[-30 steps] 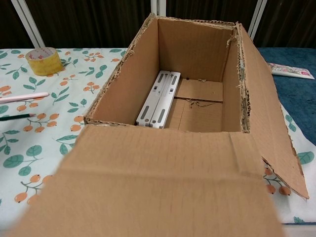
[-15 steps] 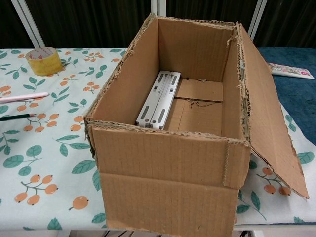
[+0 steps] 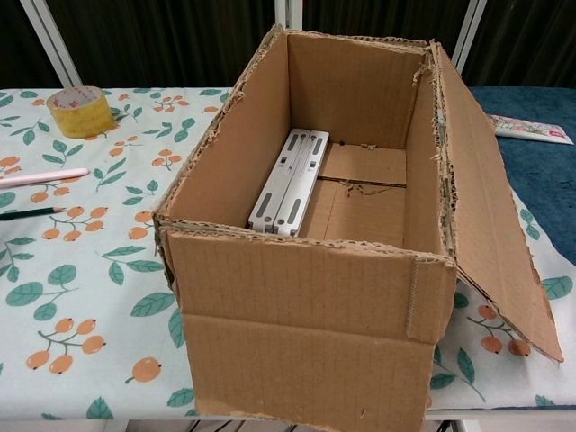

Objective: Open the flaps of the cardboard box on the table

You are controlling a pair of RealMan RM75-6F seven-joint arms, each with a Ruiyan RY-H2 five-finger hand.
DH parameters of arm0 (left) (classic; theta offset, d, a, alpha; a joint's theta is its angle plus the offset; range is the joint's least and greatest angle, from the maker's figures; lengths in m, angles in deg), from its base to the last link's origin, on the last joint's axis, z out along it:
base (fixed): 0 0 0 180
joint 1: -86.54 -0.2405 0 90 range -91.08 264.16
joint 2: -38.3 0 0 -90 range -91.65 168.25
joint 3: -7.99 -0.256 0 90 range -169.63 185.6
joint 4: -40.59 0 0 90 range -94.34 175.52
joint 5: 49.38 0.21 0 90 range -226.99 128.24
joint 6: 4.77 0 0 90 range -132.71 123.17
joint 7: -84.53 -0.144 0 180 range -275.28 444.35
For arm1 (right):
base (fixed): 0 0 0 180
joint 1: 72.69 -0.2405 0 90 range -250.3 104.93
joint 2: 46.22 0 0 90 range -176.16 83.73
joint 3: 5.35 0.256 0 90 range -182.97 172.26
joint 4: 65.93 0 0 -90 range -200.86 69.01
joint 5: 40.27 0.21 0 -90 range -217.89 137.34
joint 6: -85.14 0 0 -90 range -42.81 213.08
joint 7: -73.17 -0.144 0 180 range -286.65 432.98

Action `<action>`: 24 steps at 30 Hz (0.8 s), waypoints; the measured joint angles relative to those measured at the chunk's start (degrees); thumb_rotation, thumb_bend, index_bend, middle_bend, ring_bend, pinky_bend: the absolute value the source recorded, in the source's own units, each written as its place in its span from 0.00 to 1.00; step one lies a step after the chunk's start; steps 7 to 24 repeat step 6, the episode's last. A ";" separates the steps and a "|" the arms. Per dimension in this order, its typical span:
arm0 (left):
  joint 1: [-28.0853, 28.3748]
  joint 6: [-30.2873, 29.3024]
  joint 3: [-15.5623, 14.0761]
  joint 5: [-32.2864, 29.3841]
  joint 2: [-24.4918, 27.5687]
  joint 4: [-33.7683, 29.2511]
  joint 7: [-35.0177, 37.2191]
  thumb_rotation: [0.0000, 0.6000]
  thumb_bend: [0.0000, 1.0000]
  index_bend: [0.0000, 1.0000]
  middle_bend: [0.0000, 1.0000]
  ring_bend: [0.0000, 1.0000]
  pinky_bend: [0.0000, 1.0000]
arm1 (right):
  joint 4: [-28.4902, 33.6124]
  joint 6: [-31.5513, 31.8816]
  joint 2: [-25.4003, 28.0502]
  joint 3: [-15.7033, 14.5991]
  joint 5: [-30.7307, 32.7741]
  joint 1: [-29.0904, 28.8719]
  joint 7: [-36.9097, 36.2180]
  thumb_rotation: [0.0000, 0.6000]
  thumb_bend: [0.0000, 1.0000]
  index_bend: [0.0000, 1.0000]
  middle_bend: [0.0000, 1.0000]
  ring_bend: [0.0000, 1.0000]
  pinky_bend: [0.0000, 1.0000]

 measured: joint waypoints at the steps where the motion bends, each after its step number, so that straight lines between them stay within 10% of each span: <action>1: -0.07 0.10 -0.04 -0.01 -0.22 0.46 0.24 1.00 0.12 0.05 0.07 0.06 0.18 | -1.63 0.05 -0.96 0.19 1.60 0.93 -1.64 1.00 0.48 0.00 0.00 0.00 0.00; 24: -0.17 -0.07 0.16 0.43 -1.03 2.27 1.39 1.00 0.12 0.05 0.07 0.06 0.18 | -4.49 -1.33 -2.88 1.16 6.31 3.49 -5.78 1.00 0.48 0.00 0.00 0.00 0.00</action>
